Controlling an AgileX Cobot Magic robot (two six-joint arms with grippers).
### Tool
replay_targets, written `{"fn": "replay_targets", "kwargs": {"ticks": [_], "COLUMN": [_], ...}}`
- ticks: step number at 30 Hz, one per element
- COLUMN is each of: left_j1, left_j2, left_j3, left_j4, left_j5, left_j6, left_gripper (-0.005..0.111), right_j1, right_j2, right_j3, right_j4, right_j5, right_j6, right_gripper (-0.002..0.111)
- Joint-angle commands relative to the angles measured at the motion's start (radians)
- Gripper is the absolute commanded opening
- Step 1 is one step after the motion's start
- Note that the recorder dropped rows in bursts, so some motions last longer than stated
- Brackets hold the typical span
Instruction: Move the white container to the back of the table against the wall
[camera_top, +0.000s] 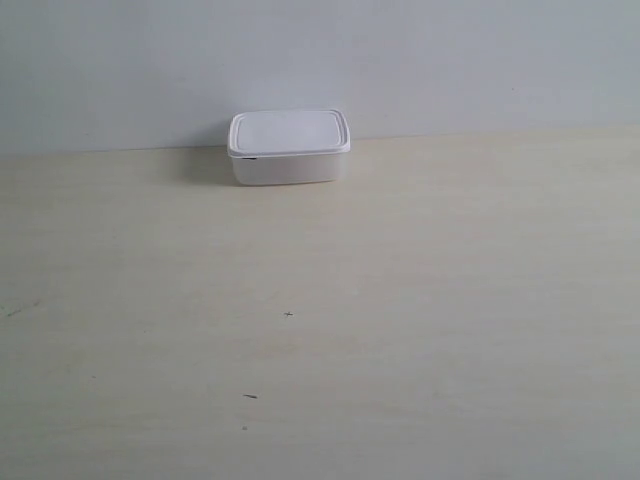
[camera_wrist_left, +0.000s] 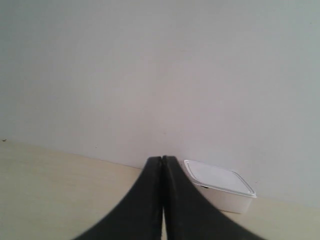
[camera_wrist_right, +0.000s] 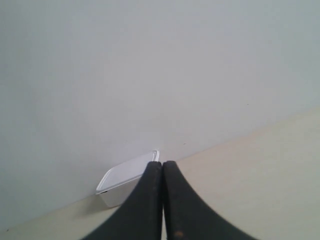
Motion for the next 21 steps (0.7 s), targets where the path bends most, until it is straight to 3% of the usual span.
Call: {"fn": "replay_targets", "kwargs": {"ticks": [1, 17, 21], "left_j1": [0.002, 0.002, 0.002], "left_j2": [-0.005, -0.005, -0.005], "left_j3": [0.003, 0.003, 0.003], "left_j4": [0.004, 0.004, 0.002], "left_j5": [-0.002, -0.002, -0.001], "left_j6": [0.001, 0.001, 0.069], "left_gripper": [0.000, 0.000, 0.000], "right_j1": [-0.006, -0.006, -0.006], "right_j2": [-0.005, -0.005, -0.005], "right_j3": [0.005, 0.005, 0.005], "right_j4": [0.001, 0.004, 0.004], "right_j5": [-0.005, -0.005, -0.005], "right_j6": [-0.007, -0.007, -0.007], "right_gripper": [0.000, 0.000, 0.000]}}
